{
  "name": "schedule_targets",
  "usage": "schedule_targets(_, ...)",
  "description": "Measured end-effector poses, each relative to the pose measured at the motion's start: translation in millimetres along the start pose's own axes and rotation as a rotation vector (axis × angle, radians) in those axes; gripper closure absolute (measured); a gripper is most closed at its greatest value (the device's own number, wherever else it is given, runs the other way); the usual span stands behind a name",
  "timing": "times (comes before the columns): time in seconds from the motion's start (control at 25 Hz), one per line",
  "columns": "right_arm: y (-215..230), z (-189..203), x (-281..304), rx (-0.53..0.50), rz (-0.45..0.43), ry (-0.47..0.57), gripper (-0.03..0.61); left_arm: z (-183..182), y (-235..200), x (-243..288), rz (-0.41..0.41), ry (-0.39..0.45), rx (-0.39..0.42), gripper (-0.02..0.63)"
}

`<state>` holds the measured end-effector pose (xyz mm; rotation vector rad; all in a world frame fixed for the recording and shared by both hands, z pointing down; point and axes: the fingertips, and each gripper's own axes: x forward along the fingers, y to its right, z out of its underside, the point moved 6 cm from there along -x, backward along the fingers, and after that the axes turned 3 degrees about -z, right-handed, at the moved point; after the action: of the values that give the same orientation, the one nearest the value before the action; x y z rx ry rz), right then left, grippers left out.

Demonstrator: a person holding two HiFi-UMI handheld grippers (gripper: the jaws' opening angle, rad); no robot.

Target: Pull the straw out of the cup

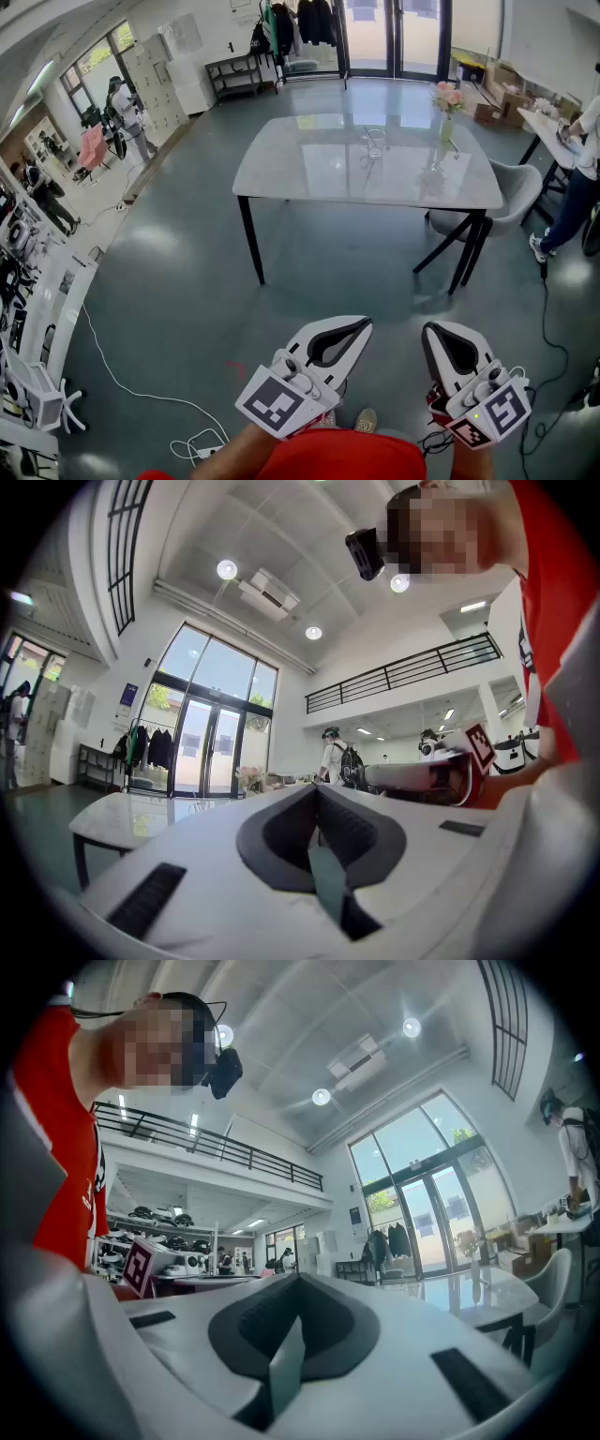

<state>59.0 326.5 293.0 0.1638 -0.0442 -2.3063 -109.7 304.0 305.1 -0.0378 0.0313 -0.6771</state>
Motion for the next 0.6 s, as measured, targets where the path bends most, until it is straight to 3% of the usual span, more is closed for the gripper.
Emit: schedule_targets(0.6, 1.4, 1.5, 6.7, 0.003, -0.013, -0.009, 0.581, 2.3, -4.7, 4.7, 0.000, 0.004, -0.009, 0.594)
